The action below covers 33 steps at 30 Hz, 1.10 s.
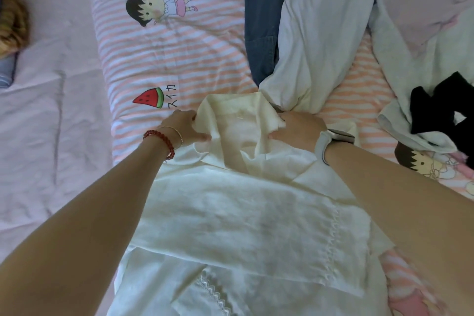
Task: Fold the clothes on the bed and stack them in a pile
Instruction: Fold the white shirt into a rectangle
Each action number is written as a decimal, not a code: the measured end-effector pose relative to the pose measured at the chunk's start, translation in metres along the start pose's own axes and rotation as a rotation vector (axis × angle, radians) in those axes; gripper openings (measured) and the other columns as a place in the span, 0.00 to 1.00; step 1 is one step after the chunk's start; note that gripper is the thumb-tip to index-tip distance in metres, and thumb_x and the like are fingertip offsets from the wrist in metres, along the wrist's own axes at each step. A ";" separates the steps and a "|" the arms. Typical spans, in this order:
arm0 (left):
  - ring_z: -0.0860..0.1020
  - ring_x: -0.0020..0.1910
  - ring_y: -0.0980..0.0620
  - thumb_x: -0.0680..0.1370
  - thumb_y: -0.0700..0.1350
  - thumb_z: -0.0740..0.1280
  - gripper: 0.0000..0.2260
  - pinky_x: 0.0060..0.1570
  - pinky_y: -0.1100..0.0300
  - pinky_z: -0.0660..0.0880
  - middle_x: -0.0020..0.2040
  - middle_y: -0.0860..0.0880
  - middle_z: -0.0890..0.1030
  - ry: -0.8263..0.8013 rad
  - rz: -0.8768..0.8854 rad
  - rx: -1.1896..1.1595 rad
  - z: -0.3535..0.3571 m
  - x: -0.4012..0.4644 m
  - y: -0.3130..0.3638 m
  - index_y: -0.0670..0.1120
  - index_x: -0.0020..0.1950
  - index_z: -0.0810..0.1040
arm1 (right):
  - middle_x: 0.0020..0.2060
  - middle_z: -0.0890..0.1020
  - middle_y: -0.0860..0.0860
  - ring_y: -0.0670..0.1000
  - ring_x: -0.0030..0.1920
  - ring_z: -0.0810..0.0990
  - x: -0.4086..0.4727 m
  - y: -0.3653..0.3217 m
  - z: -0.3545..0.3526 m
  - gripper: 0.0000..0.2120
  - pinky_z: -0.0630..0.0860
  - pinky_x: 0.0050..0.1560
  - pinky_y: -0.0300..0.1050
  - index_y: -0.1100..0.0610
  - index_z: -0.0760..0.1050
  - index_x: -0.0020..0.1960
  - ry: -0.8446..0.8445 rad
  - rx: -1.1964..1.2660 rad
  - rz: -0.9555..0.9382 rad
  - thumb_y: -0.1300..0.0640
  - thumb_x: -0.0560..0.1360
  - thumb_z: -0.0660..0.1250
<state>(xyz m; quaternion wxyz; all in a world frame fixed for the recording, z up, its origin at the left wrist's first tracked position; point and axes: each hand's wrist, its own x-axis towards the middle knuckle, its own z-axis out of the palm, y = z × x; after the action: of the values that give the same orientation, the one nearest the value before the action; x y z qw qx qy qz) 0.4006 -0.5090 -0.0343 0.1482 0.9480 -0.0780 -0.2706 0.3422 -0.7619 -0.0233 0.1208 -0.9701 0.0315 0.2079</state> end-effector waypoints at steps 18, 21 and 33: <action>0.78 0.28 0.49 0.58 0.37 0.79 0.26 0.18 0.66 0.66 0.36 0.45 0.81 0.587 0.659 0.242 0.111 -0.268 -0.016 0.42 0.46 0.67 | 0.23 0.73 0.53 0.53 0.20 0.71 -0.232 0.048 0.056 0.13 0.69 0.19 0.39 0.62 0.82 0.48 0.466 -0.171 -0.642 0.67 0.63 0.72; 0.78 0.30 0.47 0.60 0.35 0.74 0.22 0.17 0.65 0.68 0.39 0.46 0.82 0.472 0.629 0.232 0.125 -0.307 -0.021 0.45 0.49 0.68 | 0.26 0.74 0.51 0.53 0.26 0.74 -0.266 0.060 0.073 0.16 0.69 0.27 0.42 0.59 0.81 0.54 0.432 -0.257 -0.724 0.64 0.68 0.64; 0.69 0.67 0.36 0.77 0.53 0.54 0.23 0.63 0.36 0.63 0.68 0.39 0.71 0.312 0.289 0.386 0.119 -0.279 -0.009 0.46 0.68 0.72 | 0.65 0.73 0.59 0.63 0.65 0.71 -0.264 0.017 0.086 0.22 0.62 0.64 0.65 0.56 0.72 0.66 0.296 -0.280 -0.394 0.54 0.76 0.52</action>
<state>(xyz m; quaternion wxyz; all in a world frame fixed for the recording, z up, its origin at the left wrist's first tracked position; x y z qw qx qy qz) 0.1028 -0.4651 0.0029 0.0123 0.9679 -0.2386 -0.0775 0.0657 -0.7547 0.0055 0.0179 -0.9846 -0.1692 0.0390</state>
